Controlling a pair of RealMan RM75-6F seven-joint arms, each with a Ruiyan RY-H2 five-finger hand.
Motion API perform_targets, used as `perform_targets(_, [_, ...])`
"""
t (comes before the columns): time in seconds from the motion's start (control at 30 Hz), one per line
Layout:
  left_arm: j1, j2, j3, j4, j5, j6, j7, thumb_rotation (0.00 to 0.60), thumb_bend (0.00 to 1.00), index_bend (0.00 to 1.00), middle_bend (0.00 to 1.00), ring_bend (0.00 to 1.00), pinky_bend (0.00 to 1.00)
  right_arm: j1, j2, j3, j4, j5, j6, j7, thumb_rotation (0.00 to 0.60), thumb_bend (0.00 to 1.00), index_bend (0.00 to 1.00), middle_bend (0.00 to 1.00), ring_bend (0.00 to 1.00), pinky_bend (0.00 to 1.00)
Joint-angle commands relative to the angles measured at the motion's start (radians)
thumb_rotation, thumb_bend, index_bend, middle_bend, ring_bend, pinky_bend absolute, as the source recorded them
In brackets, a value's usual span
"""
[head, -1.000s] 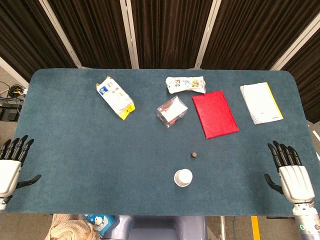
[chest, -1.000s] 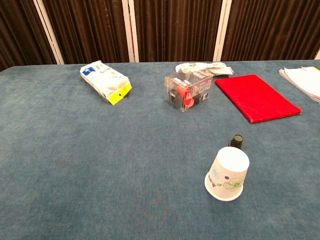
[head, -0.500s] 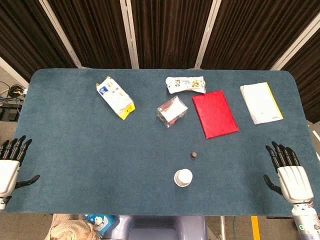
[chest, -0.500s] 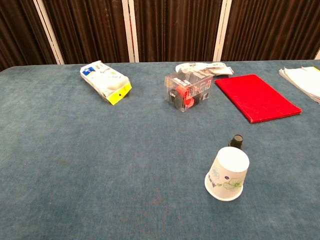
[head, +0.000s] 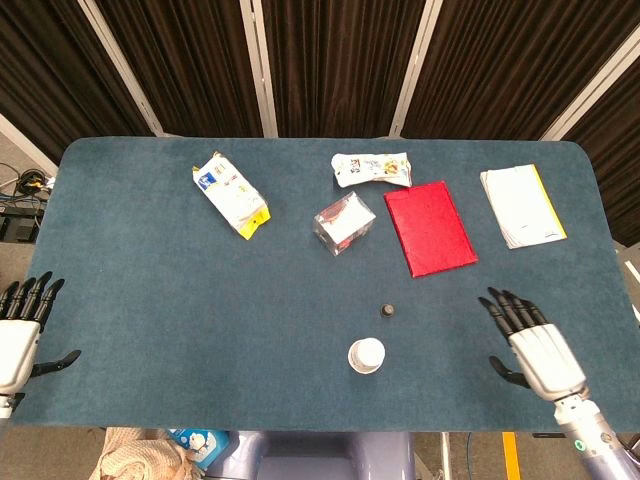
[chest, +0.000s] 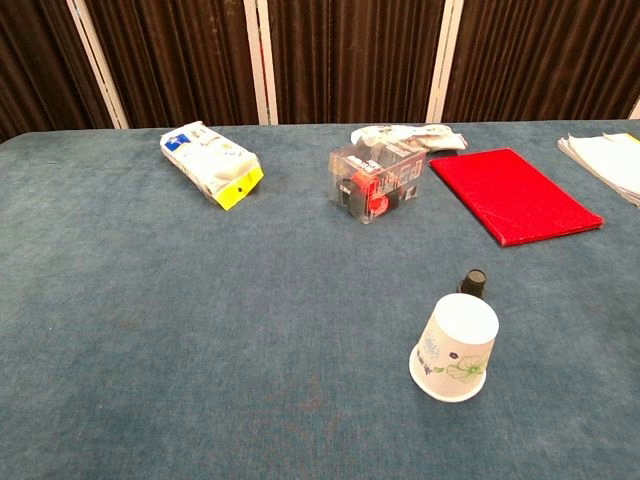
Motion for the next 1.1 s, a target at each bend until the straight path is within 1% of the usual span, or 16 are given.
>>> perform_targets(0.03, [-0.001,0.0,-0.002,0.0,-0.008,-0.005,0.0,0.6,0.0,0.0,0.0,0.0,0.0,0.066,0.014,-0.019,-0.07,-0.036,-0.099,-0.039,0.6,0.31,0.0,0.0,0.05,0.23])
perform_targets(0.23, [-0.003,0.001,-0.004,-0.001,-0.016,-0.012,0.002,0.6,0.0,0.0,0.0,0.0,0.0,0.127,-0.051,-0.013,-0.138,0.002,-0.218,-0.095,0.6,0.31,0.0,0.0,0.06,0.23])
perform_targets(0.33, [-0.003,0.001,-0.003,-0.002,-0.018,-0.014,0.001,0.6,0.0,0.0,0.0,0.0,0.0,0.155,-0.098,0.003,-0.143,0.031,-0.261,-0.15,0.6,0.31,0.0,0.0,0.06,0.23])
perform_targets(0.47, [-0.004,0.002,-0.005,-0.003,-0.022,-0.016,-0.003,0.6,0.0,0.0,0.0,0.0,0.0,0.183,-0.141,0.02,-0.146,0.076,-0.309,-0.188,0.6,0.31,0.0,0.0,0.06,0.23])
perform_targets(0.63, [-0.006,0.003,-0.007,-0.003,-0.032,-0.026,-0.006,0.6,0.0,0.0,0.0,0.0,0.0,0.207,-0.198,0.04,-0.149,0.143,-0.341,-0.254,0.6,0.31,0.0,0.0,0.06,0.23])
perform_targets(0.8, [-0.006,0.004,-0.007,-0.006,-0.035,-0.028,-0.005,0.6,0.0,0.0,0.0,0.0,0.0,0.226,-0.238,0.05,-0.152,0.195,-0.36,-0.308,0.6,0.31,0.0,0.03,0.09,0.27])
perform_targets(0.97, [-0.006,0.005,-0.006,-0.009,-0.04,-0.031,-0.007,0.6,0.0,0.0,0.0,0.0,0.0,0.238,-0.274,0.05,-0.143,0.238,-0.367,-0.346,0.6,0.31,0.09,0.09,0.14,0.32])
perform_targets(1.1, [-0.006,0.006,-0.007,-0.011,-0.044,-0.034,-0.009,0.6,0.0,0.0,0.0,0.0,0.0,0.242,-0.296,0.043,-0.126,0.255,-0.365,-0.362,0.6,0.31,0.15,0.13,0.17,0.34])
